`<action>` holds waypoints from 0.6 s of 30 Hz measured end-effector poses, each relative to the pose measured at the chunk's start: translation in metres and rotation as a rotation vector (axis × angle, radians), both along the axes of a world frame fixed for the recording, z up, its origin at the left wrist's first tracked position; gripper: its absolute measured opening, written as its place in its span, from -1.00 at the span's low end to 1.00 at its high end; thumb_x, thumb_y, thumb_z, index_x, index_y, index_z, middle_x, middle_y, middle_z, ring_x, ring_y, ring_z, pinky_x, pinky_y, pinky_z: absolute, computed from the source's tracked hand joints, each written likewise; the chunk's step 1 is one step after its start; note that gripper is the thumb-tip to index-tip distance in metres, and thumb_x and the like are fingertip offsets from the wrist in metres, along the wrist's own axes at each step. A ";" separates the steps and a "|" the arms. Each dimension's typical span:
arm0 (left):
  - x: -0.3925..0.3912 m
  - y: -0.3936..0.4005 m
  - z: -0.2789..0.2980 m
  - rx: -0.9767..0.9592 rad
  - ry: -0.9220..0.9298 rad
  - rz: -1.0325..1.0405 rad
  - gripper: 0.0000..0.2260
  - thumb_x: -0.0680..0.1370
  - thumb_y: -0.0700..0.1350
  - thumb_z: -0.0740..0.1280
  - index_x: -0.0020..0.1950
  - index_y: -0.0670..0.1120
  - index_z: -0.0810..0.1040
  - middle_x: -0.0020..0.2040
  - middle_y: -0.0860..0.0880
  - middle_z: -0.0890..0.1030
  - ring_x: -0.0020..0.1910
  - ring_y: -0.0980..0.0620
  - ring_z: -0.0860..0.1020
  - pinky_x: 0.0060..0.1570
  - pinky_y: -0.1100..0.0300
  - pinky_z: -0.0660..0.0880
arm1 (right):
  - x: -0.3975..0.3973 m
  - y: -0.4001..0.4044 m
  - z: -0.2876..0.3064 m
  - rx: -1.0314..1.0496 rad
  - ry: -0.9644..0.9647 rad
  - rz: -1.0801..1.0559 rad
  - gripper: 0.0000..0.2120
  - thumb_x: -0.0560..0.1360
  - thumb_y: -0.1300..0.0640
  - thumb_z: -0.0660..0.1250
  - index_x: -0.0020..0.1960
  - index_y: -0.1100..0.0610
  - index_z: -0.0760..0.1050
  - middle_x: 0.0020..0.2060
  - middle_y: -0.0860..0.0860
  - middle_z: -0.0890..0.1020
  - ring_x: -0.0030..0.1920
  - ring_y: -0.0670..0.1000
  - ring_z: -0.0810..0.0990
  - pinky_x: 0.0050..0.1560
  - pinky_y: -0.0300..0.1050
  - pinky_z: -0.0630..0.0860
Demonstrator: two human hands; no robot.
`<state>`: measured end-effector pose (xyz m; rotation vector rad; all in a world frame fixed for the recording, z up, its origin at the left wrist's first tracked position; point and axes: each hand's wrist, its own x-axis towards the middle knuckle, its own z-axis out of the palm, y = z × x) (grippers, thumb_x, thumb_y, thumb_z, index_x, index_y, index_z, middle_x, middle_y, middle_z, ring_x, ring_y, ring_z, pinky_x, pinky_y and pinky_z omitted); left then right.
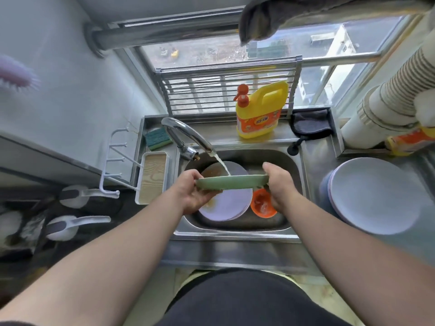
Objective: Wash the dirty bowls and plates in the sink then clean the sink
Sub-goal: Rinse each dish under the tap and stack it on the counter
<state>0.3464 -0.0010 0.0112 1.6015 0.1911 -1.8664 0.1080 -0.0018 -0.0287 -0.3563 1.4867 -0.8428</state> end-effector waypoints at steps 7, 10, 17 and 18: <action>-0.005 0.009 0.013 -0.156 -0.167 -0.117 -0.27 0.44 -0.51 -0.02 0.40 0.08 0.52 0.34 -0.22 0.57 0.21 -0.31 0.58 -0.11 -0.12 0.66 | 0.002 0.010 -0.017 0.225 -0.108 0.123 -0.65 0.62 0.32 0.21 0.39 0.23 0.49 0.10 0.21 0.73 -0.03 0.21 0.72 0.17 0.31 0.64; -0.008 0.014 0.011 -0.153 -0.192 -0.069 -0.22 0.41 -0.57 -0.08 0.40 0.06 0.47 0.34 -0.22 0.55 0.20 -0.32 0.57 -0.03 -0.18 0.61 | 0.008 0.007 -0.020 0.214 -0.115 0.151 -0.69 0.60 0.34 0.24 0.28 0.11 0.52 0.05 0.13 0.75 0.00 0.22 0.75 0.02 0.26 0.69; -0.009 0.018 -0.009 0.034 -0.253 -0.036 -0.73 0.71 -0.24 0.19 0.34 -0.03 0.56 0.22 -0.18 0.68 0.16 -0.22 0.66 -0.04 -0.10 0.64 | 0.021 -0.003 -0.023 -0.032 0.057 0.135 -0.73 0.64 0.22 0.36 0.25 -0.07 0.49 0.02 0.13 0.72 -0.33 0.07 0.64 -0.47 -0.10 0.50; -0.010 0.018 -0.012 0.047 -0.208 -0.018 -0.76 0.72 -0.10 0.24 0.36 -0.06 0.58 0.18 -0.17 0.70 0.11 -0.19 0.68 -0.10 -0.06 0.64 | 0.020 -0.004 -0.023 -0.100 0.111 0.147 -0.75 0.65 0.21 0.34 0.19 -0.13 0.51 0.04 0.10 0.72 -0.21 0.06 0.69 -0.31 0.01 0.65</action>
